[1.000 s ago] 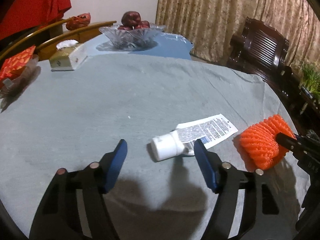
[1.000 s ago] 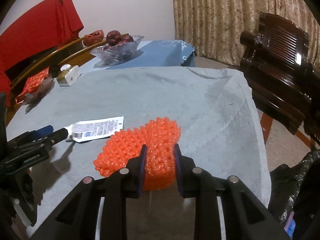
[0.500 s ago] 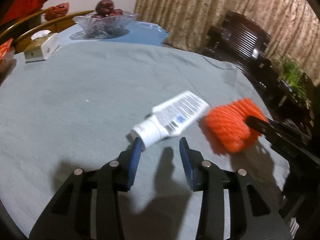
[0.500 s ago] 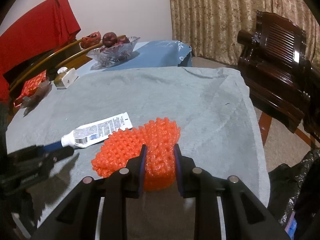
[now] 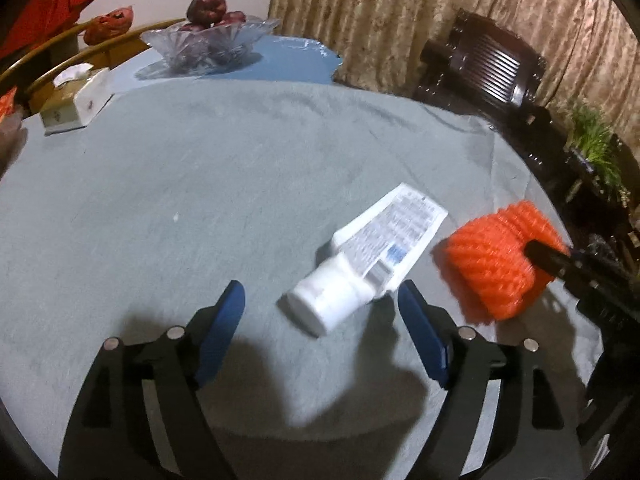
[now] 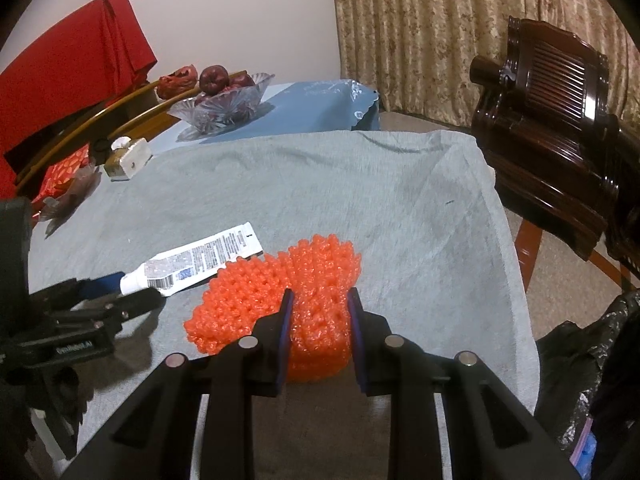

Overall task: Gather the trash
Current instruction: 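Grasp the white tube with the left tool while the right tool holds the orange net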

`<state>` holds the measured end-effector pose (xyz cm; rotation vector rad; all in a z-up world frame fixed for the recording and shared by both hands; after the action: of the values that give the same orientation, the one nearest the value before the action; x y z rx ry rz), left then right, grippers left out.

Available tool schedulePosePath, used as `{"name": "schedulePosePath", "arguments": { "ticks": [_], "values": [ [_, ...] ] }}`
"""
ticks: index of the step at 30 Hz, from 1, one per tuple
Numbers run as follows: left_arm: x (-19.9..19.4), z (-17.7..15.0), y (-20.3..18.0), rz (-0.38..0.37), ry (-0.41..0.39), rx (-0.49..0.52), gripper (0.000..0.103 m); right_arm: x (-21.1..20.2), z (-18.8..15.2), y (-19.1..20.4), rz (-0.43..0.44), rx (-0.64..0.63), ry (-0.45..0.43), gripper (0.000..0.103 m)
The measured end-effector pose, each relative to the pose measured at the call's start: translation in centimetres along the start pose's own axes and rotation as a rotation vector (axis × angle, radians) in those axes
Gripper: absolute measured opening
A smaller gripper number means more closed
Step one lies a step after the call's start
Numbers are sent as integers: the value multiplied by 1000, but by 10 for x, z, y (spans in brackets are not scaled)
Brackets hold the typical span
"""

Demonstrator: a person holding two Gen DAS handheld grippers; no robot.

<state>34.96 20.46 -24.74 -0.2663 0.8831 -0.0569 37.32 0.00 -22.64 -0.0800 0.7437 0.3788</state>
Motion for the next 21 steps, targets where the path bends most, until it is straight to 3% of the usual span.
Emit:
{"name": "schedulePosePath", "arguments": {
  "ticks": [5,11,15,18,21],
  "values": [
    [0,-5,-10,-34,11,15,55,1,0,0,1,2,1,26],
    [-10,-22,-29,-105,46,29,57,3,-2,-1,5,12,2,27],
    [-6,-19,-29,-52,29,36,68,2,-2,-1,6,13,2,27],
    [2,-13,-28,-39,34,32,66,1,-2,-2,7,12,3,27],
    [6,-10,-29,-23,37,51,59,1,-2,-2,9,14,3,27]
  ]
}}
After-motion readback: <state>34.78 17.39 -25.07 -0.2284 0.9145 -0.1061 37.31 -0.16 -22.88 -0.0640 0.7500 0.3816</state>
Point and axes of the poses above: each gripper's, at about its wrist camera, not at the fingertips, and x roughly the way its jaws point, y to its left, z to its top, the point moved 6 cm from there along x, roughly the way its jaws point, and after that the axes turned 6 degrees about -x, right-handed, at the moved point
